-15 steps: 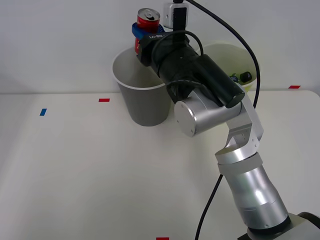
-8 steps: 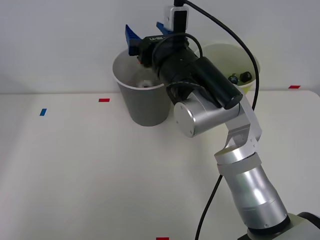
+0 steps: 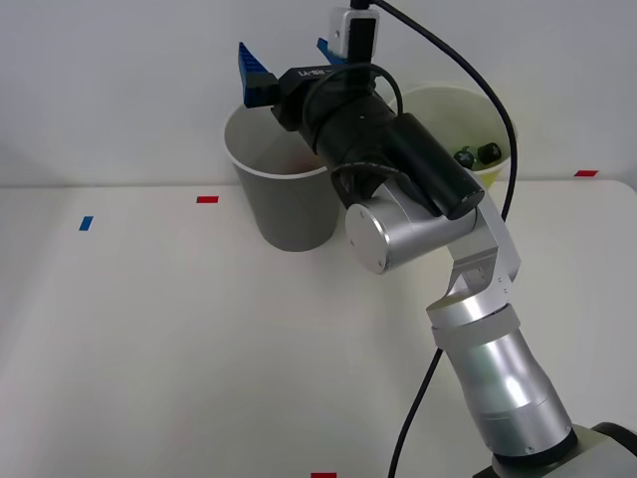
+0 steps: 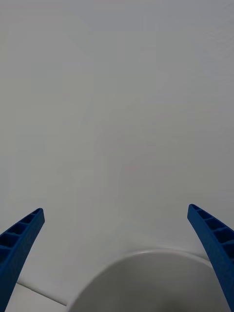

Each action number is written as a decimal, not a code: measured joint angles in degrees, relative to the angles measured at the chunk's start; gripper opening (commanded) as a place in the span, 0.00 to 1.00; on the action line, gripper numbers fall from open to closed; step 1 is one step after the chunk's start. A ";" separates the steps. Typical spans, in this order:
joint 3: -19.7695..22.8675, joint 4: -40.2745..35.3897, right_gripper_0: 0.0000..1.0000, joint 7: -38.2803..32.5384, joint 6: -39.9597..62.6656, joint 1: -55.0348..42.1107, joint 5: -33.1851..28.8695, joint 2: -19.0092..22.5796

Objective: Put cans in the gray bin, plastic bottles in the light green bin

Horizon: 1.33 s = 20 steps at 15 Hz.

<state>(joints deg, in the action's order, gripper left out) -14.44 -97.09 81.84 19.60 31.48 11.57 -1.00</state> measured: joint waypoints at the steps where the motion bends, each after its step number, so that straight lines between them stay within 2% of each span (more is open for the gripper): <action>1: 0.00 0.03 1.00 -0.03 -0.17 0.00 0.01 0.00; 5: 0.03 -0.65 1.00 -0.26 -1.14 -0.43 0.18 0.30; 8: -0.45 -7.17 1.00 -0.22 -1.17 -4.34 0.35 2.07; 11: -1.84 -15.37 1.00 -0.35 2.01 -9.63 0.79 4.78; 14: -1.93 -29.06 1.00 -0.62 15.06 -15.88 1.06 7.12; 17: -2.10 -41.33 1.00 -1.48 19.31 -28.70 1.73 11.25; 20: -2.22 -49.89 1.00 -1.96 19.18 -43.02 1.92 15.62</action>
<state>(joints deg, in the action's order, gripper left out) -16.66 -146.98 79.88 38.78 -11.55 13.49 14.62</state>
